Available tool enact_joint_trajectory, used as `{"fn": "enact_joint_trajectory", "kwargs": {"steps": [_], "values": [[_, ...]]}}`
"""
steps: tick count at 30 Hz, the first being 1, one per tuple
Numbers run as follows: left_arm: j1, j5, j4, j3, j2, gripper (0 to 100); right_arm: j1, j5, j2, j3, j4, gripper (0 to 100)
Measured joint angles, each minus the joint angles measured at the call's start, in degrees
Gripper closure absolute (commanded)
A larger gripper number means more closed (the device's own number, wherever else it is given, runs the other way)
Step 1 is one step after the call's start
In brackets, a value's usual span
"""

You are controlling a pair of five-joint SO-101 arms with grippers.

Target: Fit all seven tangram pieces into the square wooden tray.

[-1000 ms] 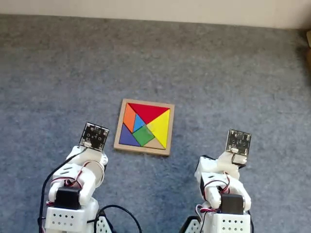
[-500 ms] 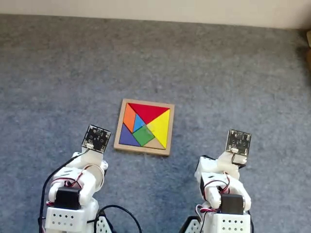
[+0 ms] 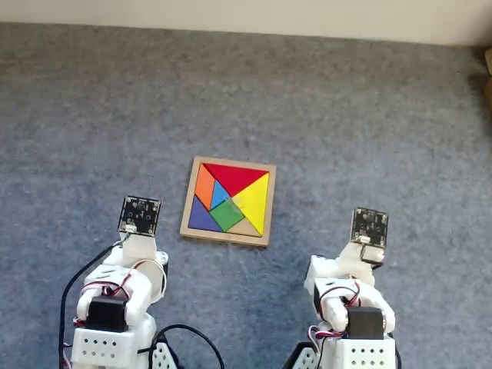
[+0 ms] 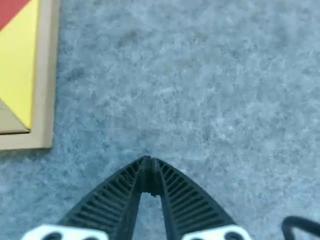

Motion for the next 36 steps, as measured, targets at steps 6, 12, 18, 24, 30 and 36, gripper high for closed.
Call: {"fn": "enact_joint_trajectory", "kwargs": {"steps": [6,12,18,24,30,36], "values": [[0.0,0.0,0.0,0.0,0.0,99,2.55,0.0,0.0,0.0,0.35,99.3],[0.0,0.0,0.0,0.0,0.0,99,2.9,0.0,0.0,0.0,0.35,99.3],[0.0,0.0,0.0,0.0,0.0,99,2.9,0.0,0.0,0.0,0.35,99.3],[0.0,0.0,0.0,0.0,0.0,99,2.9,0.0,0.0,0.0,0.35,99.3],[0.0,0.0,0.0,0.0,0.0,99,2.9,0.0,0.0,0.0,0.35,99.3],[0.0,0.0,0.0,0.0,0.0,99,2.9,0.0,0.0,0.0,0.35,99.3]]}}
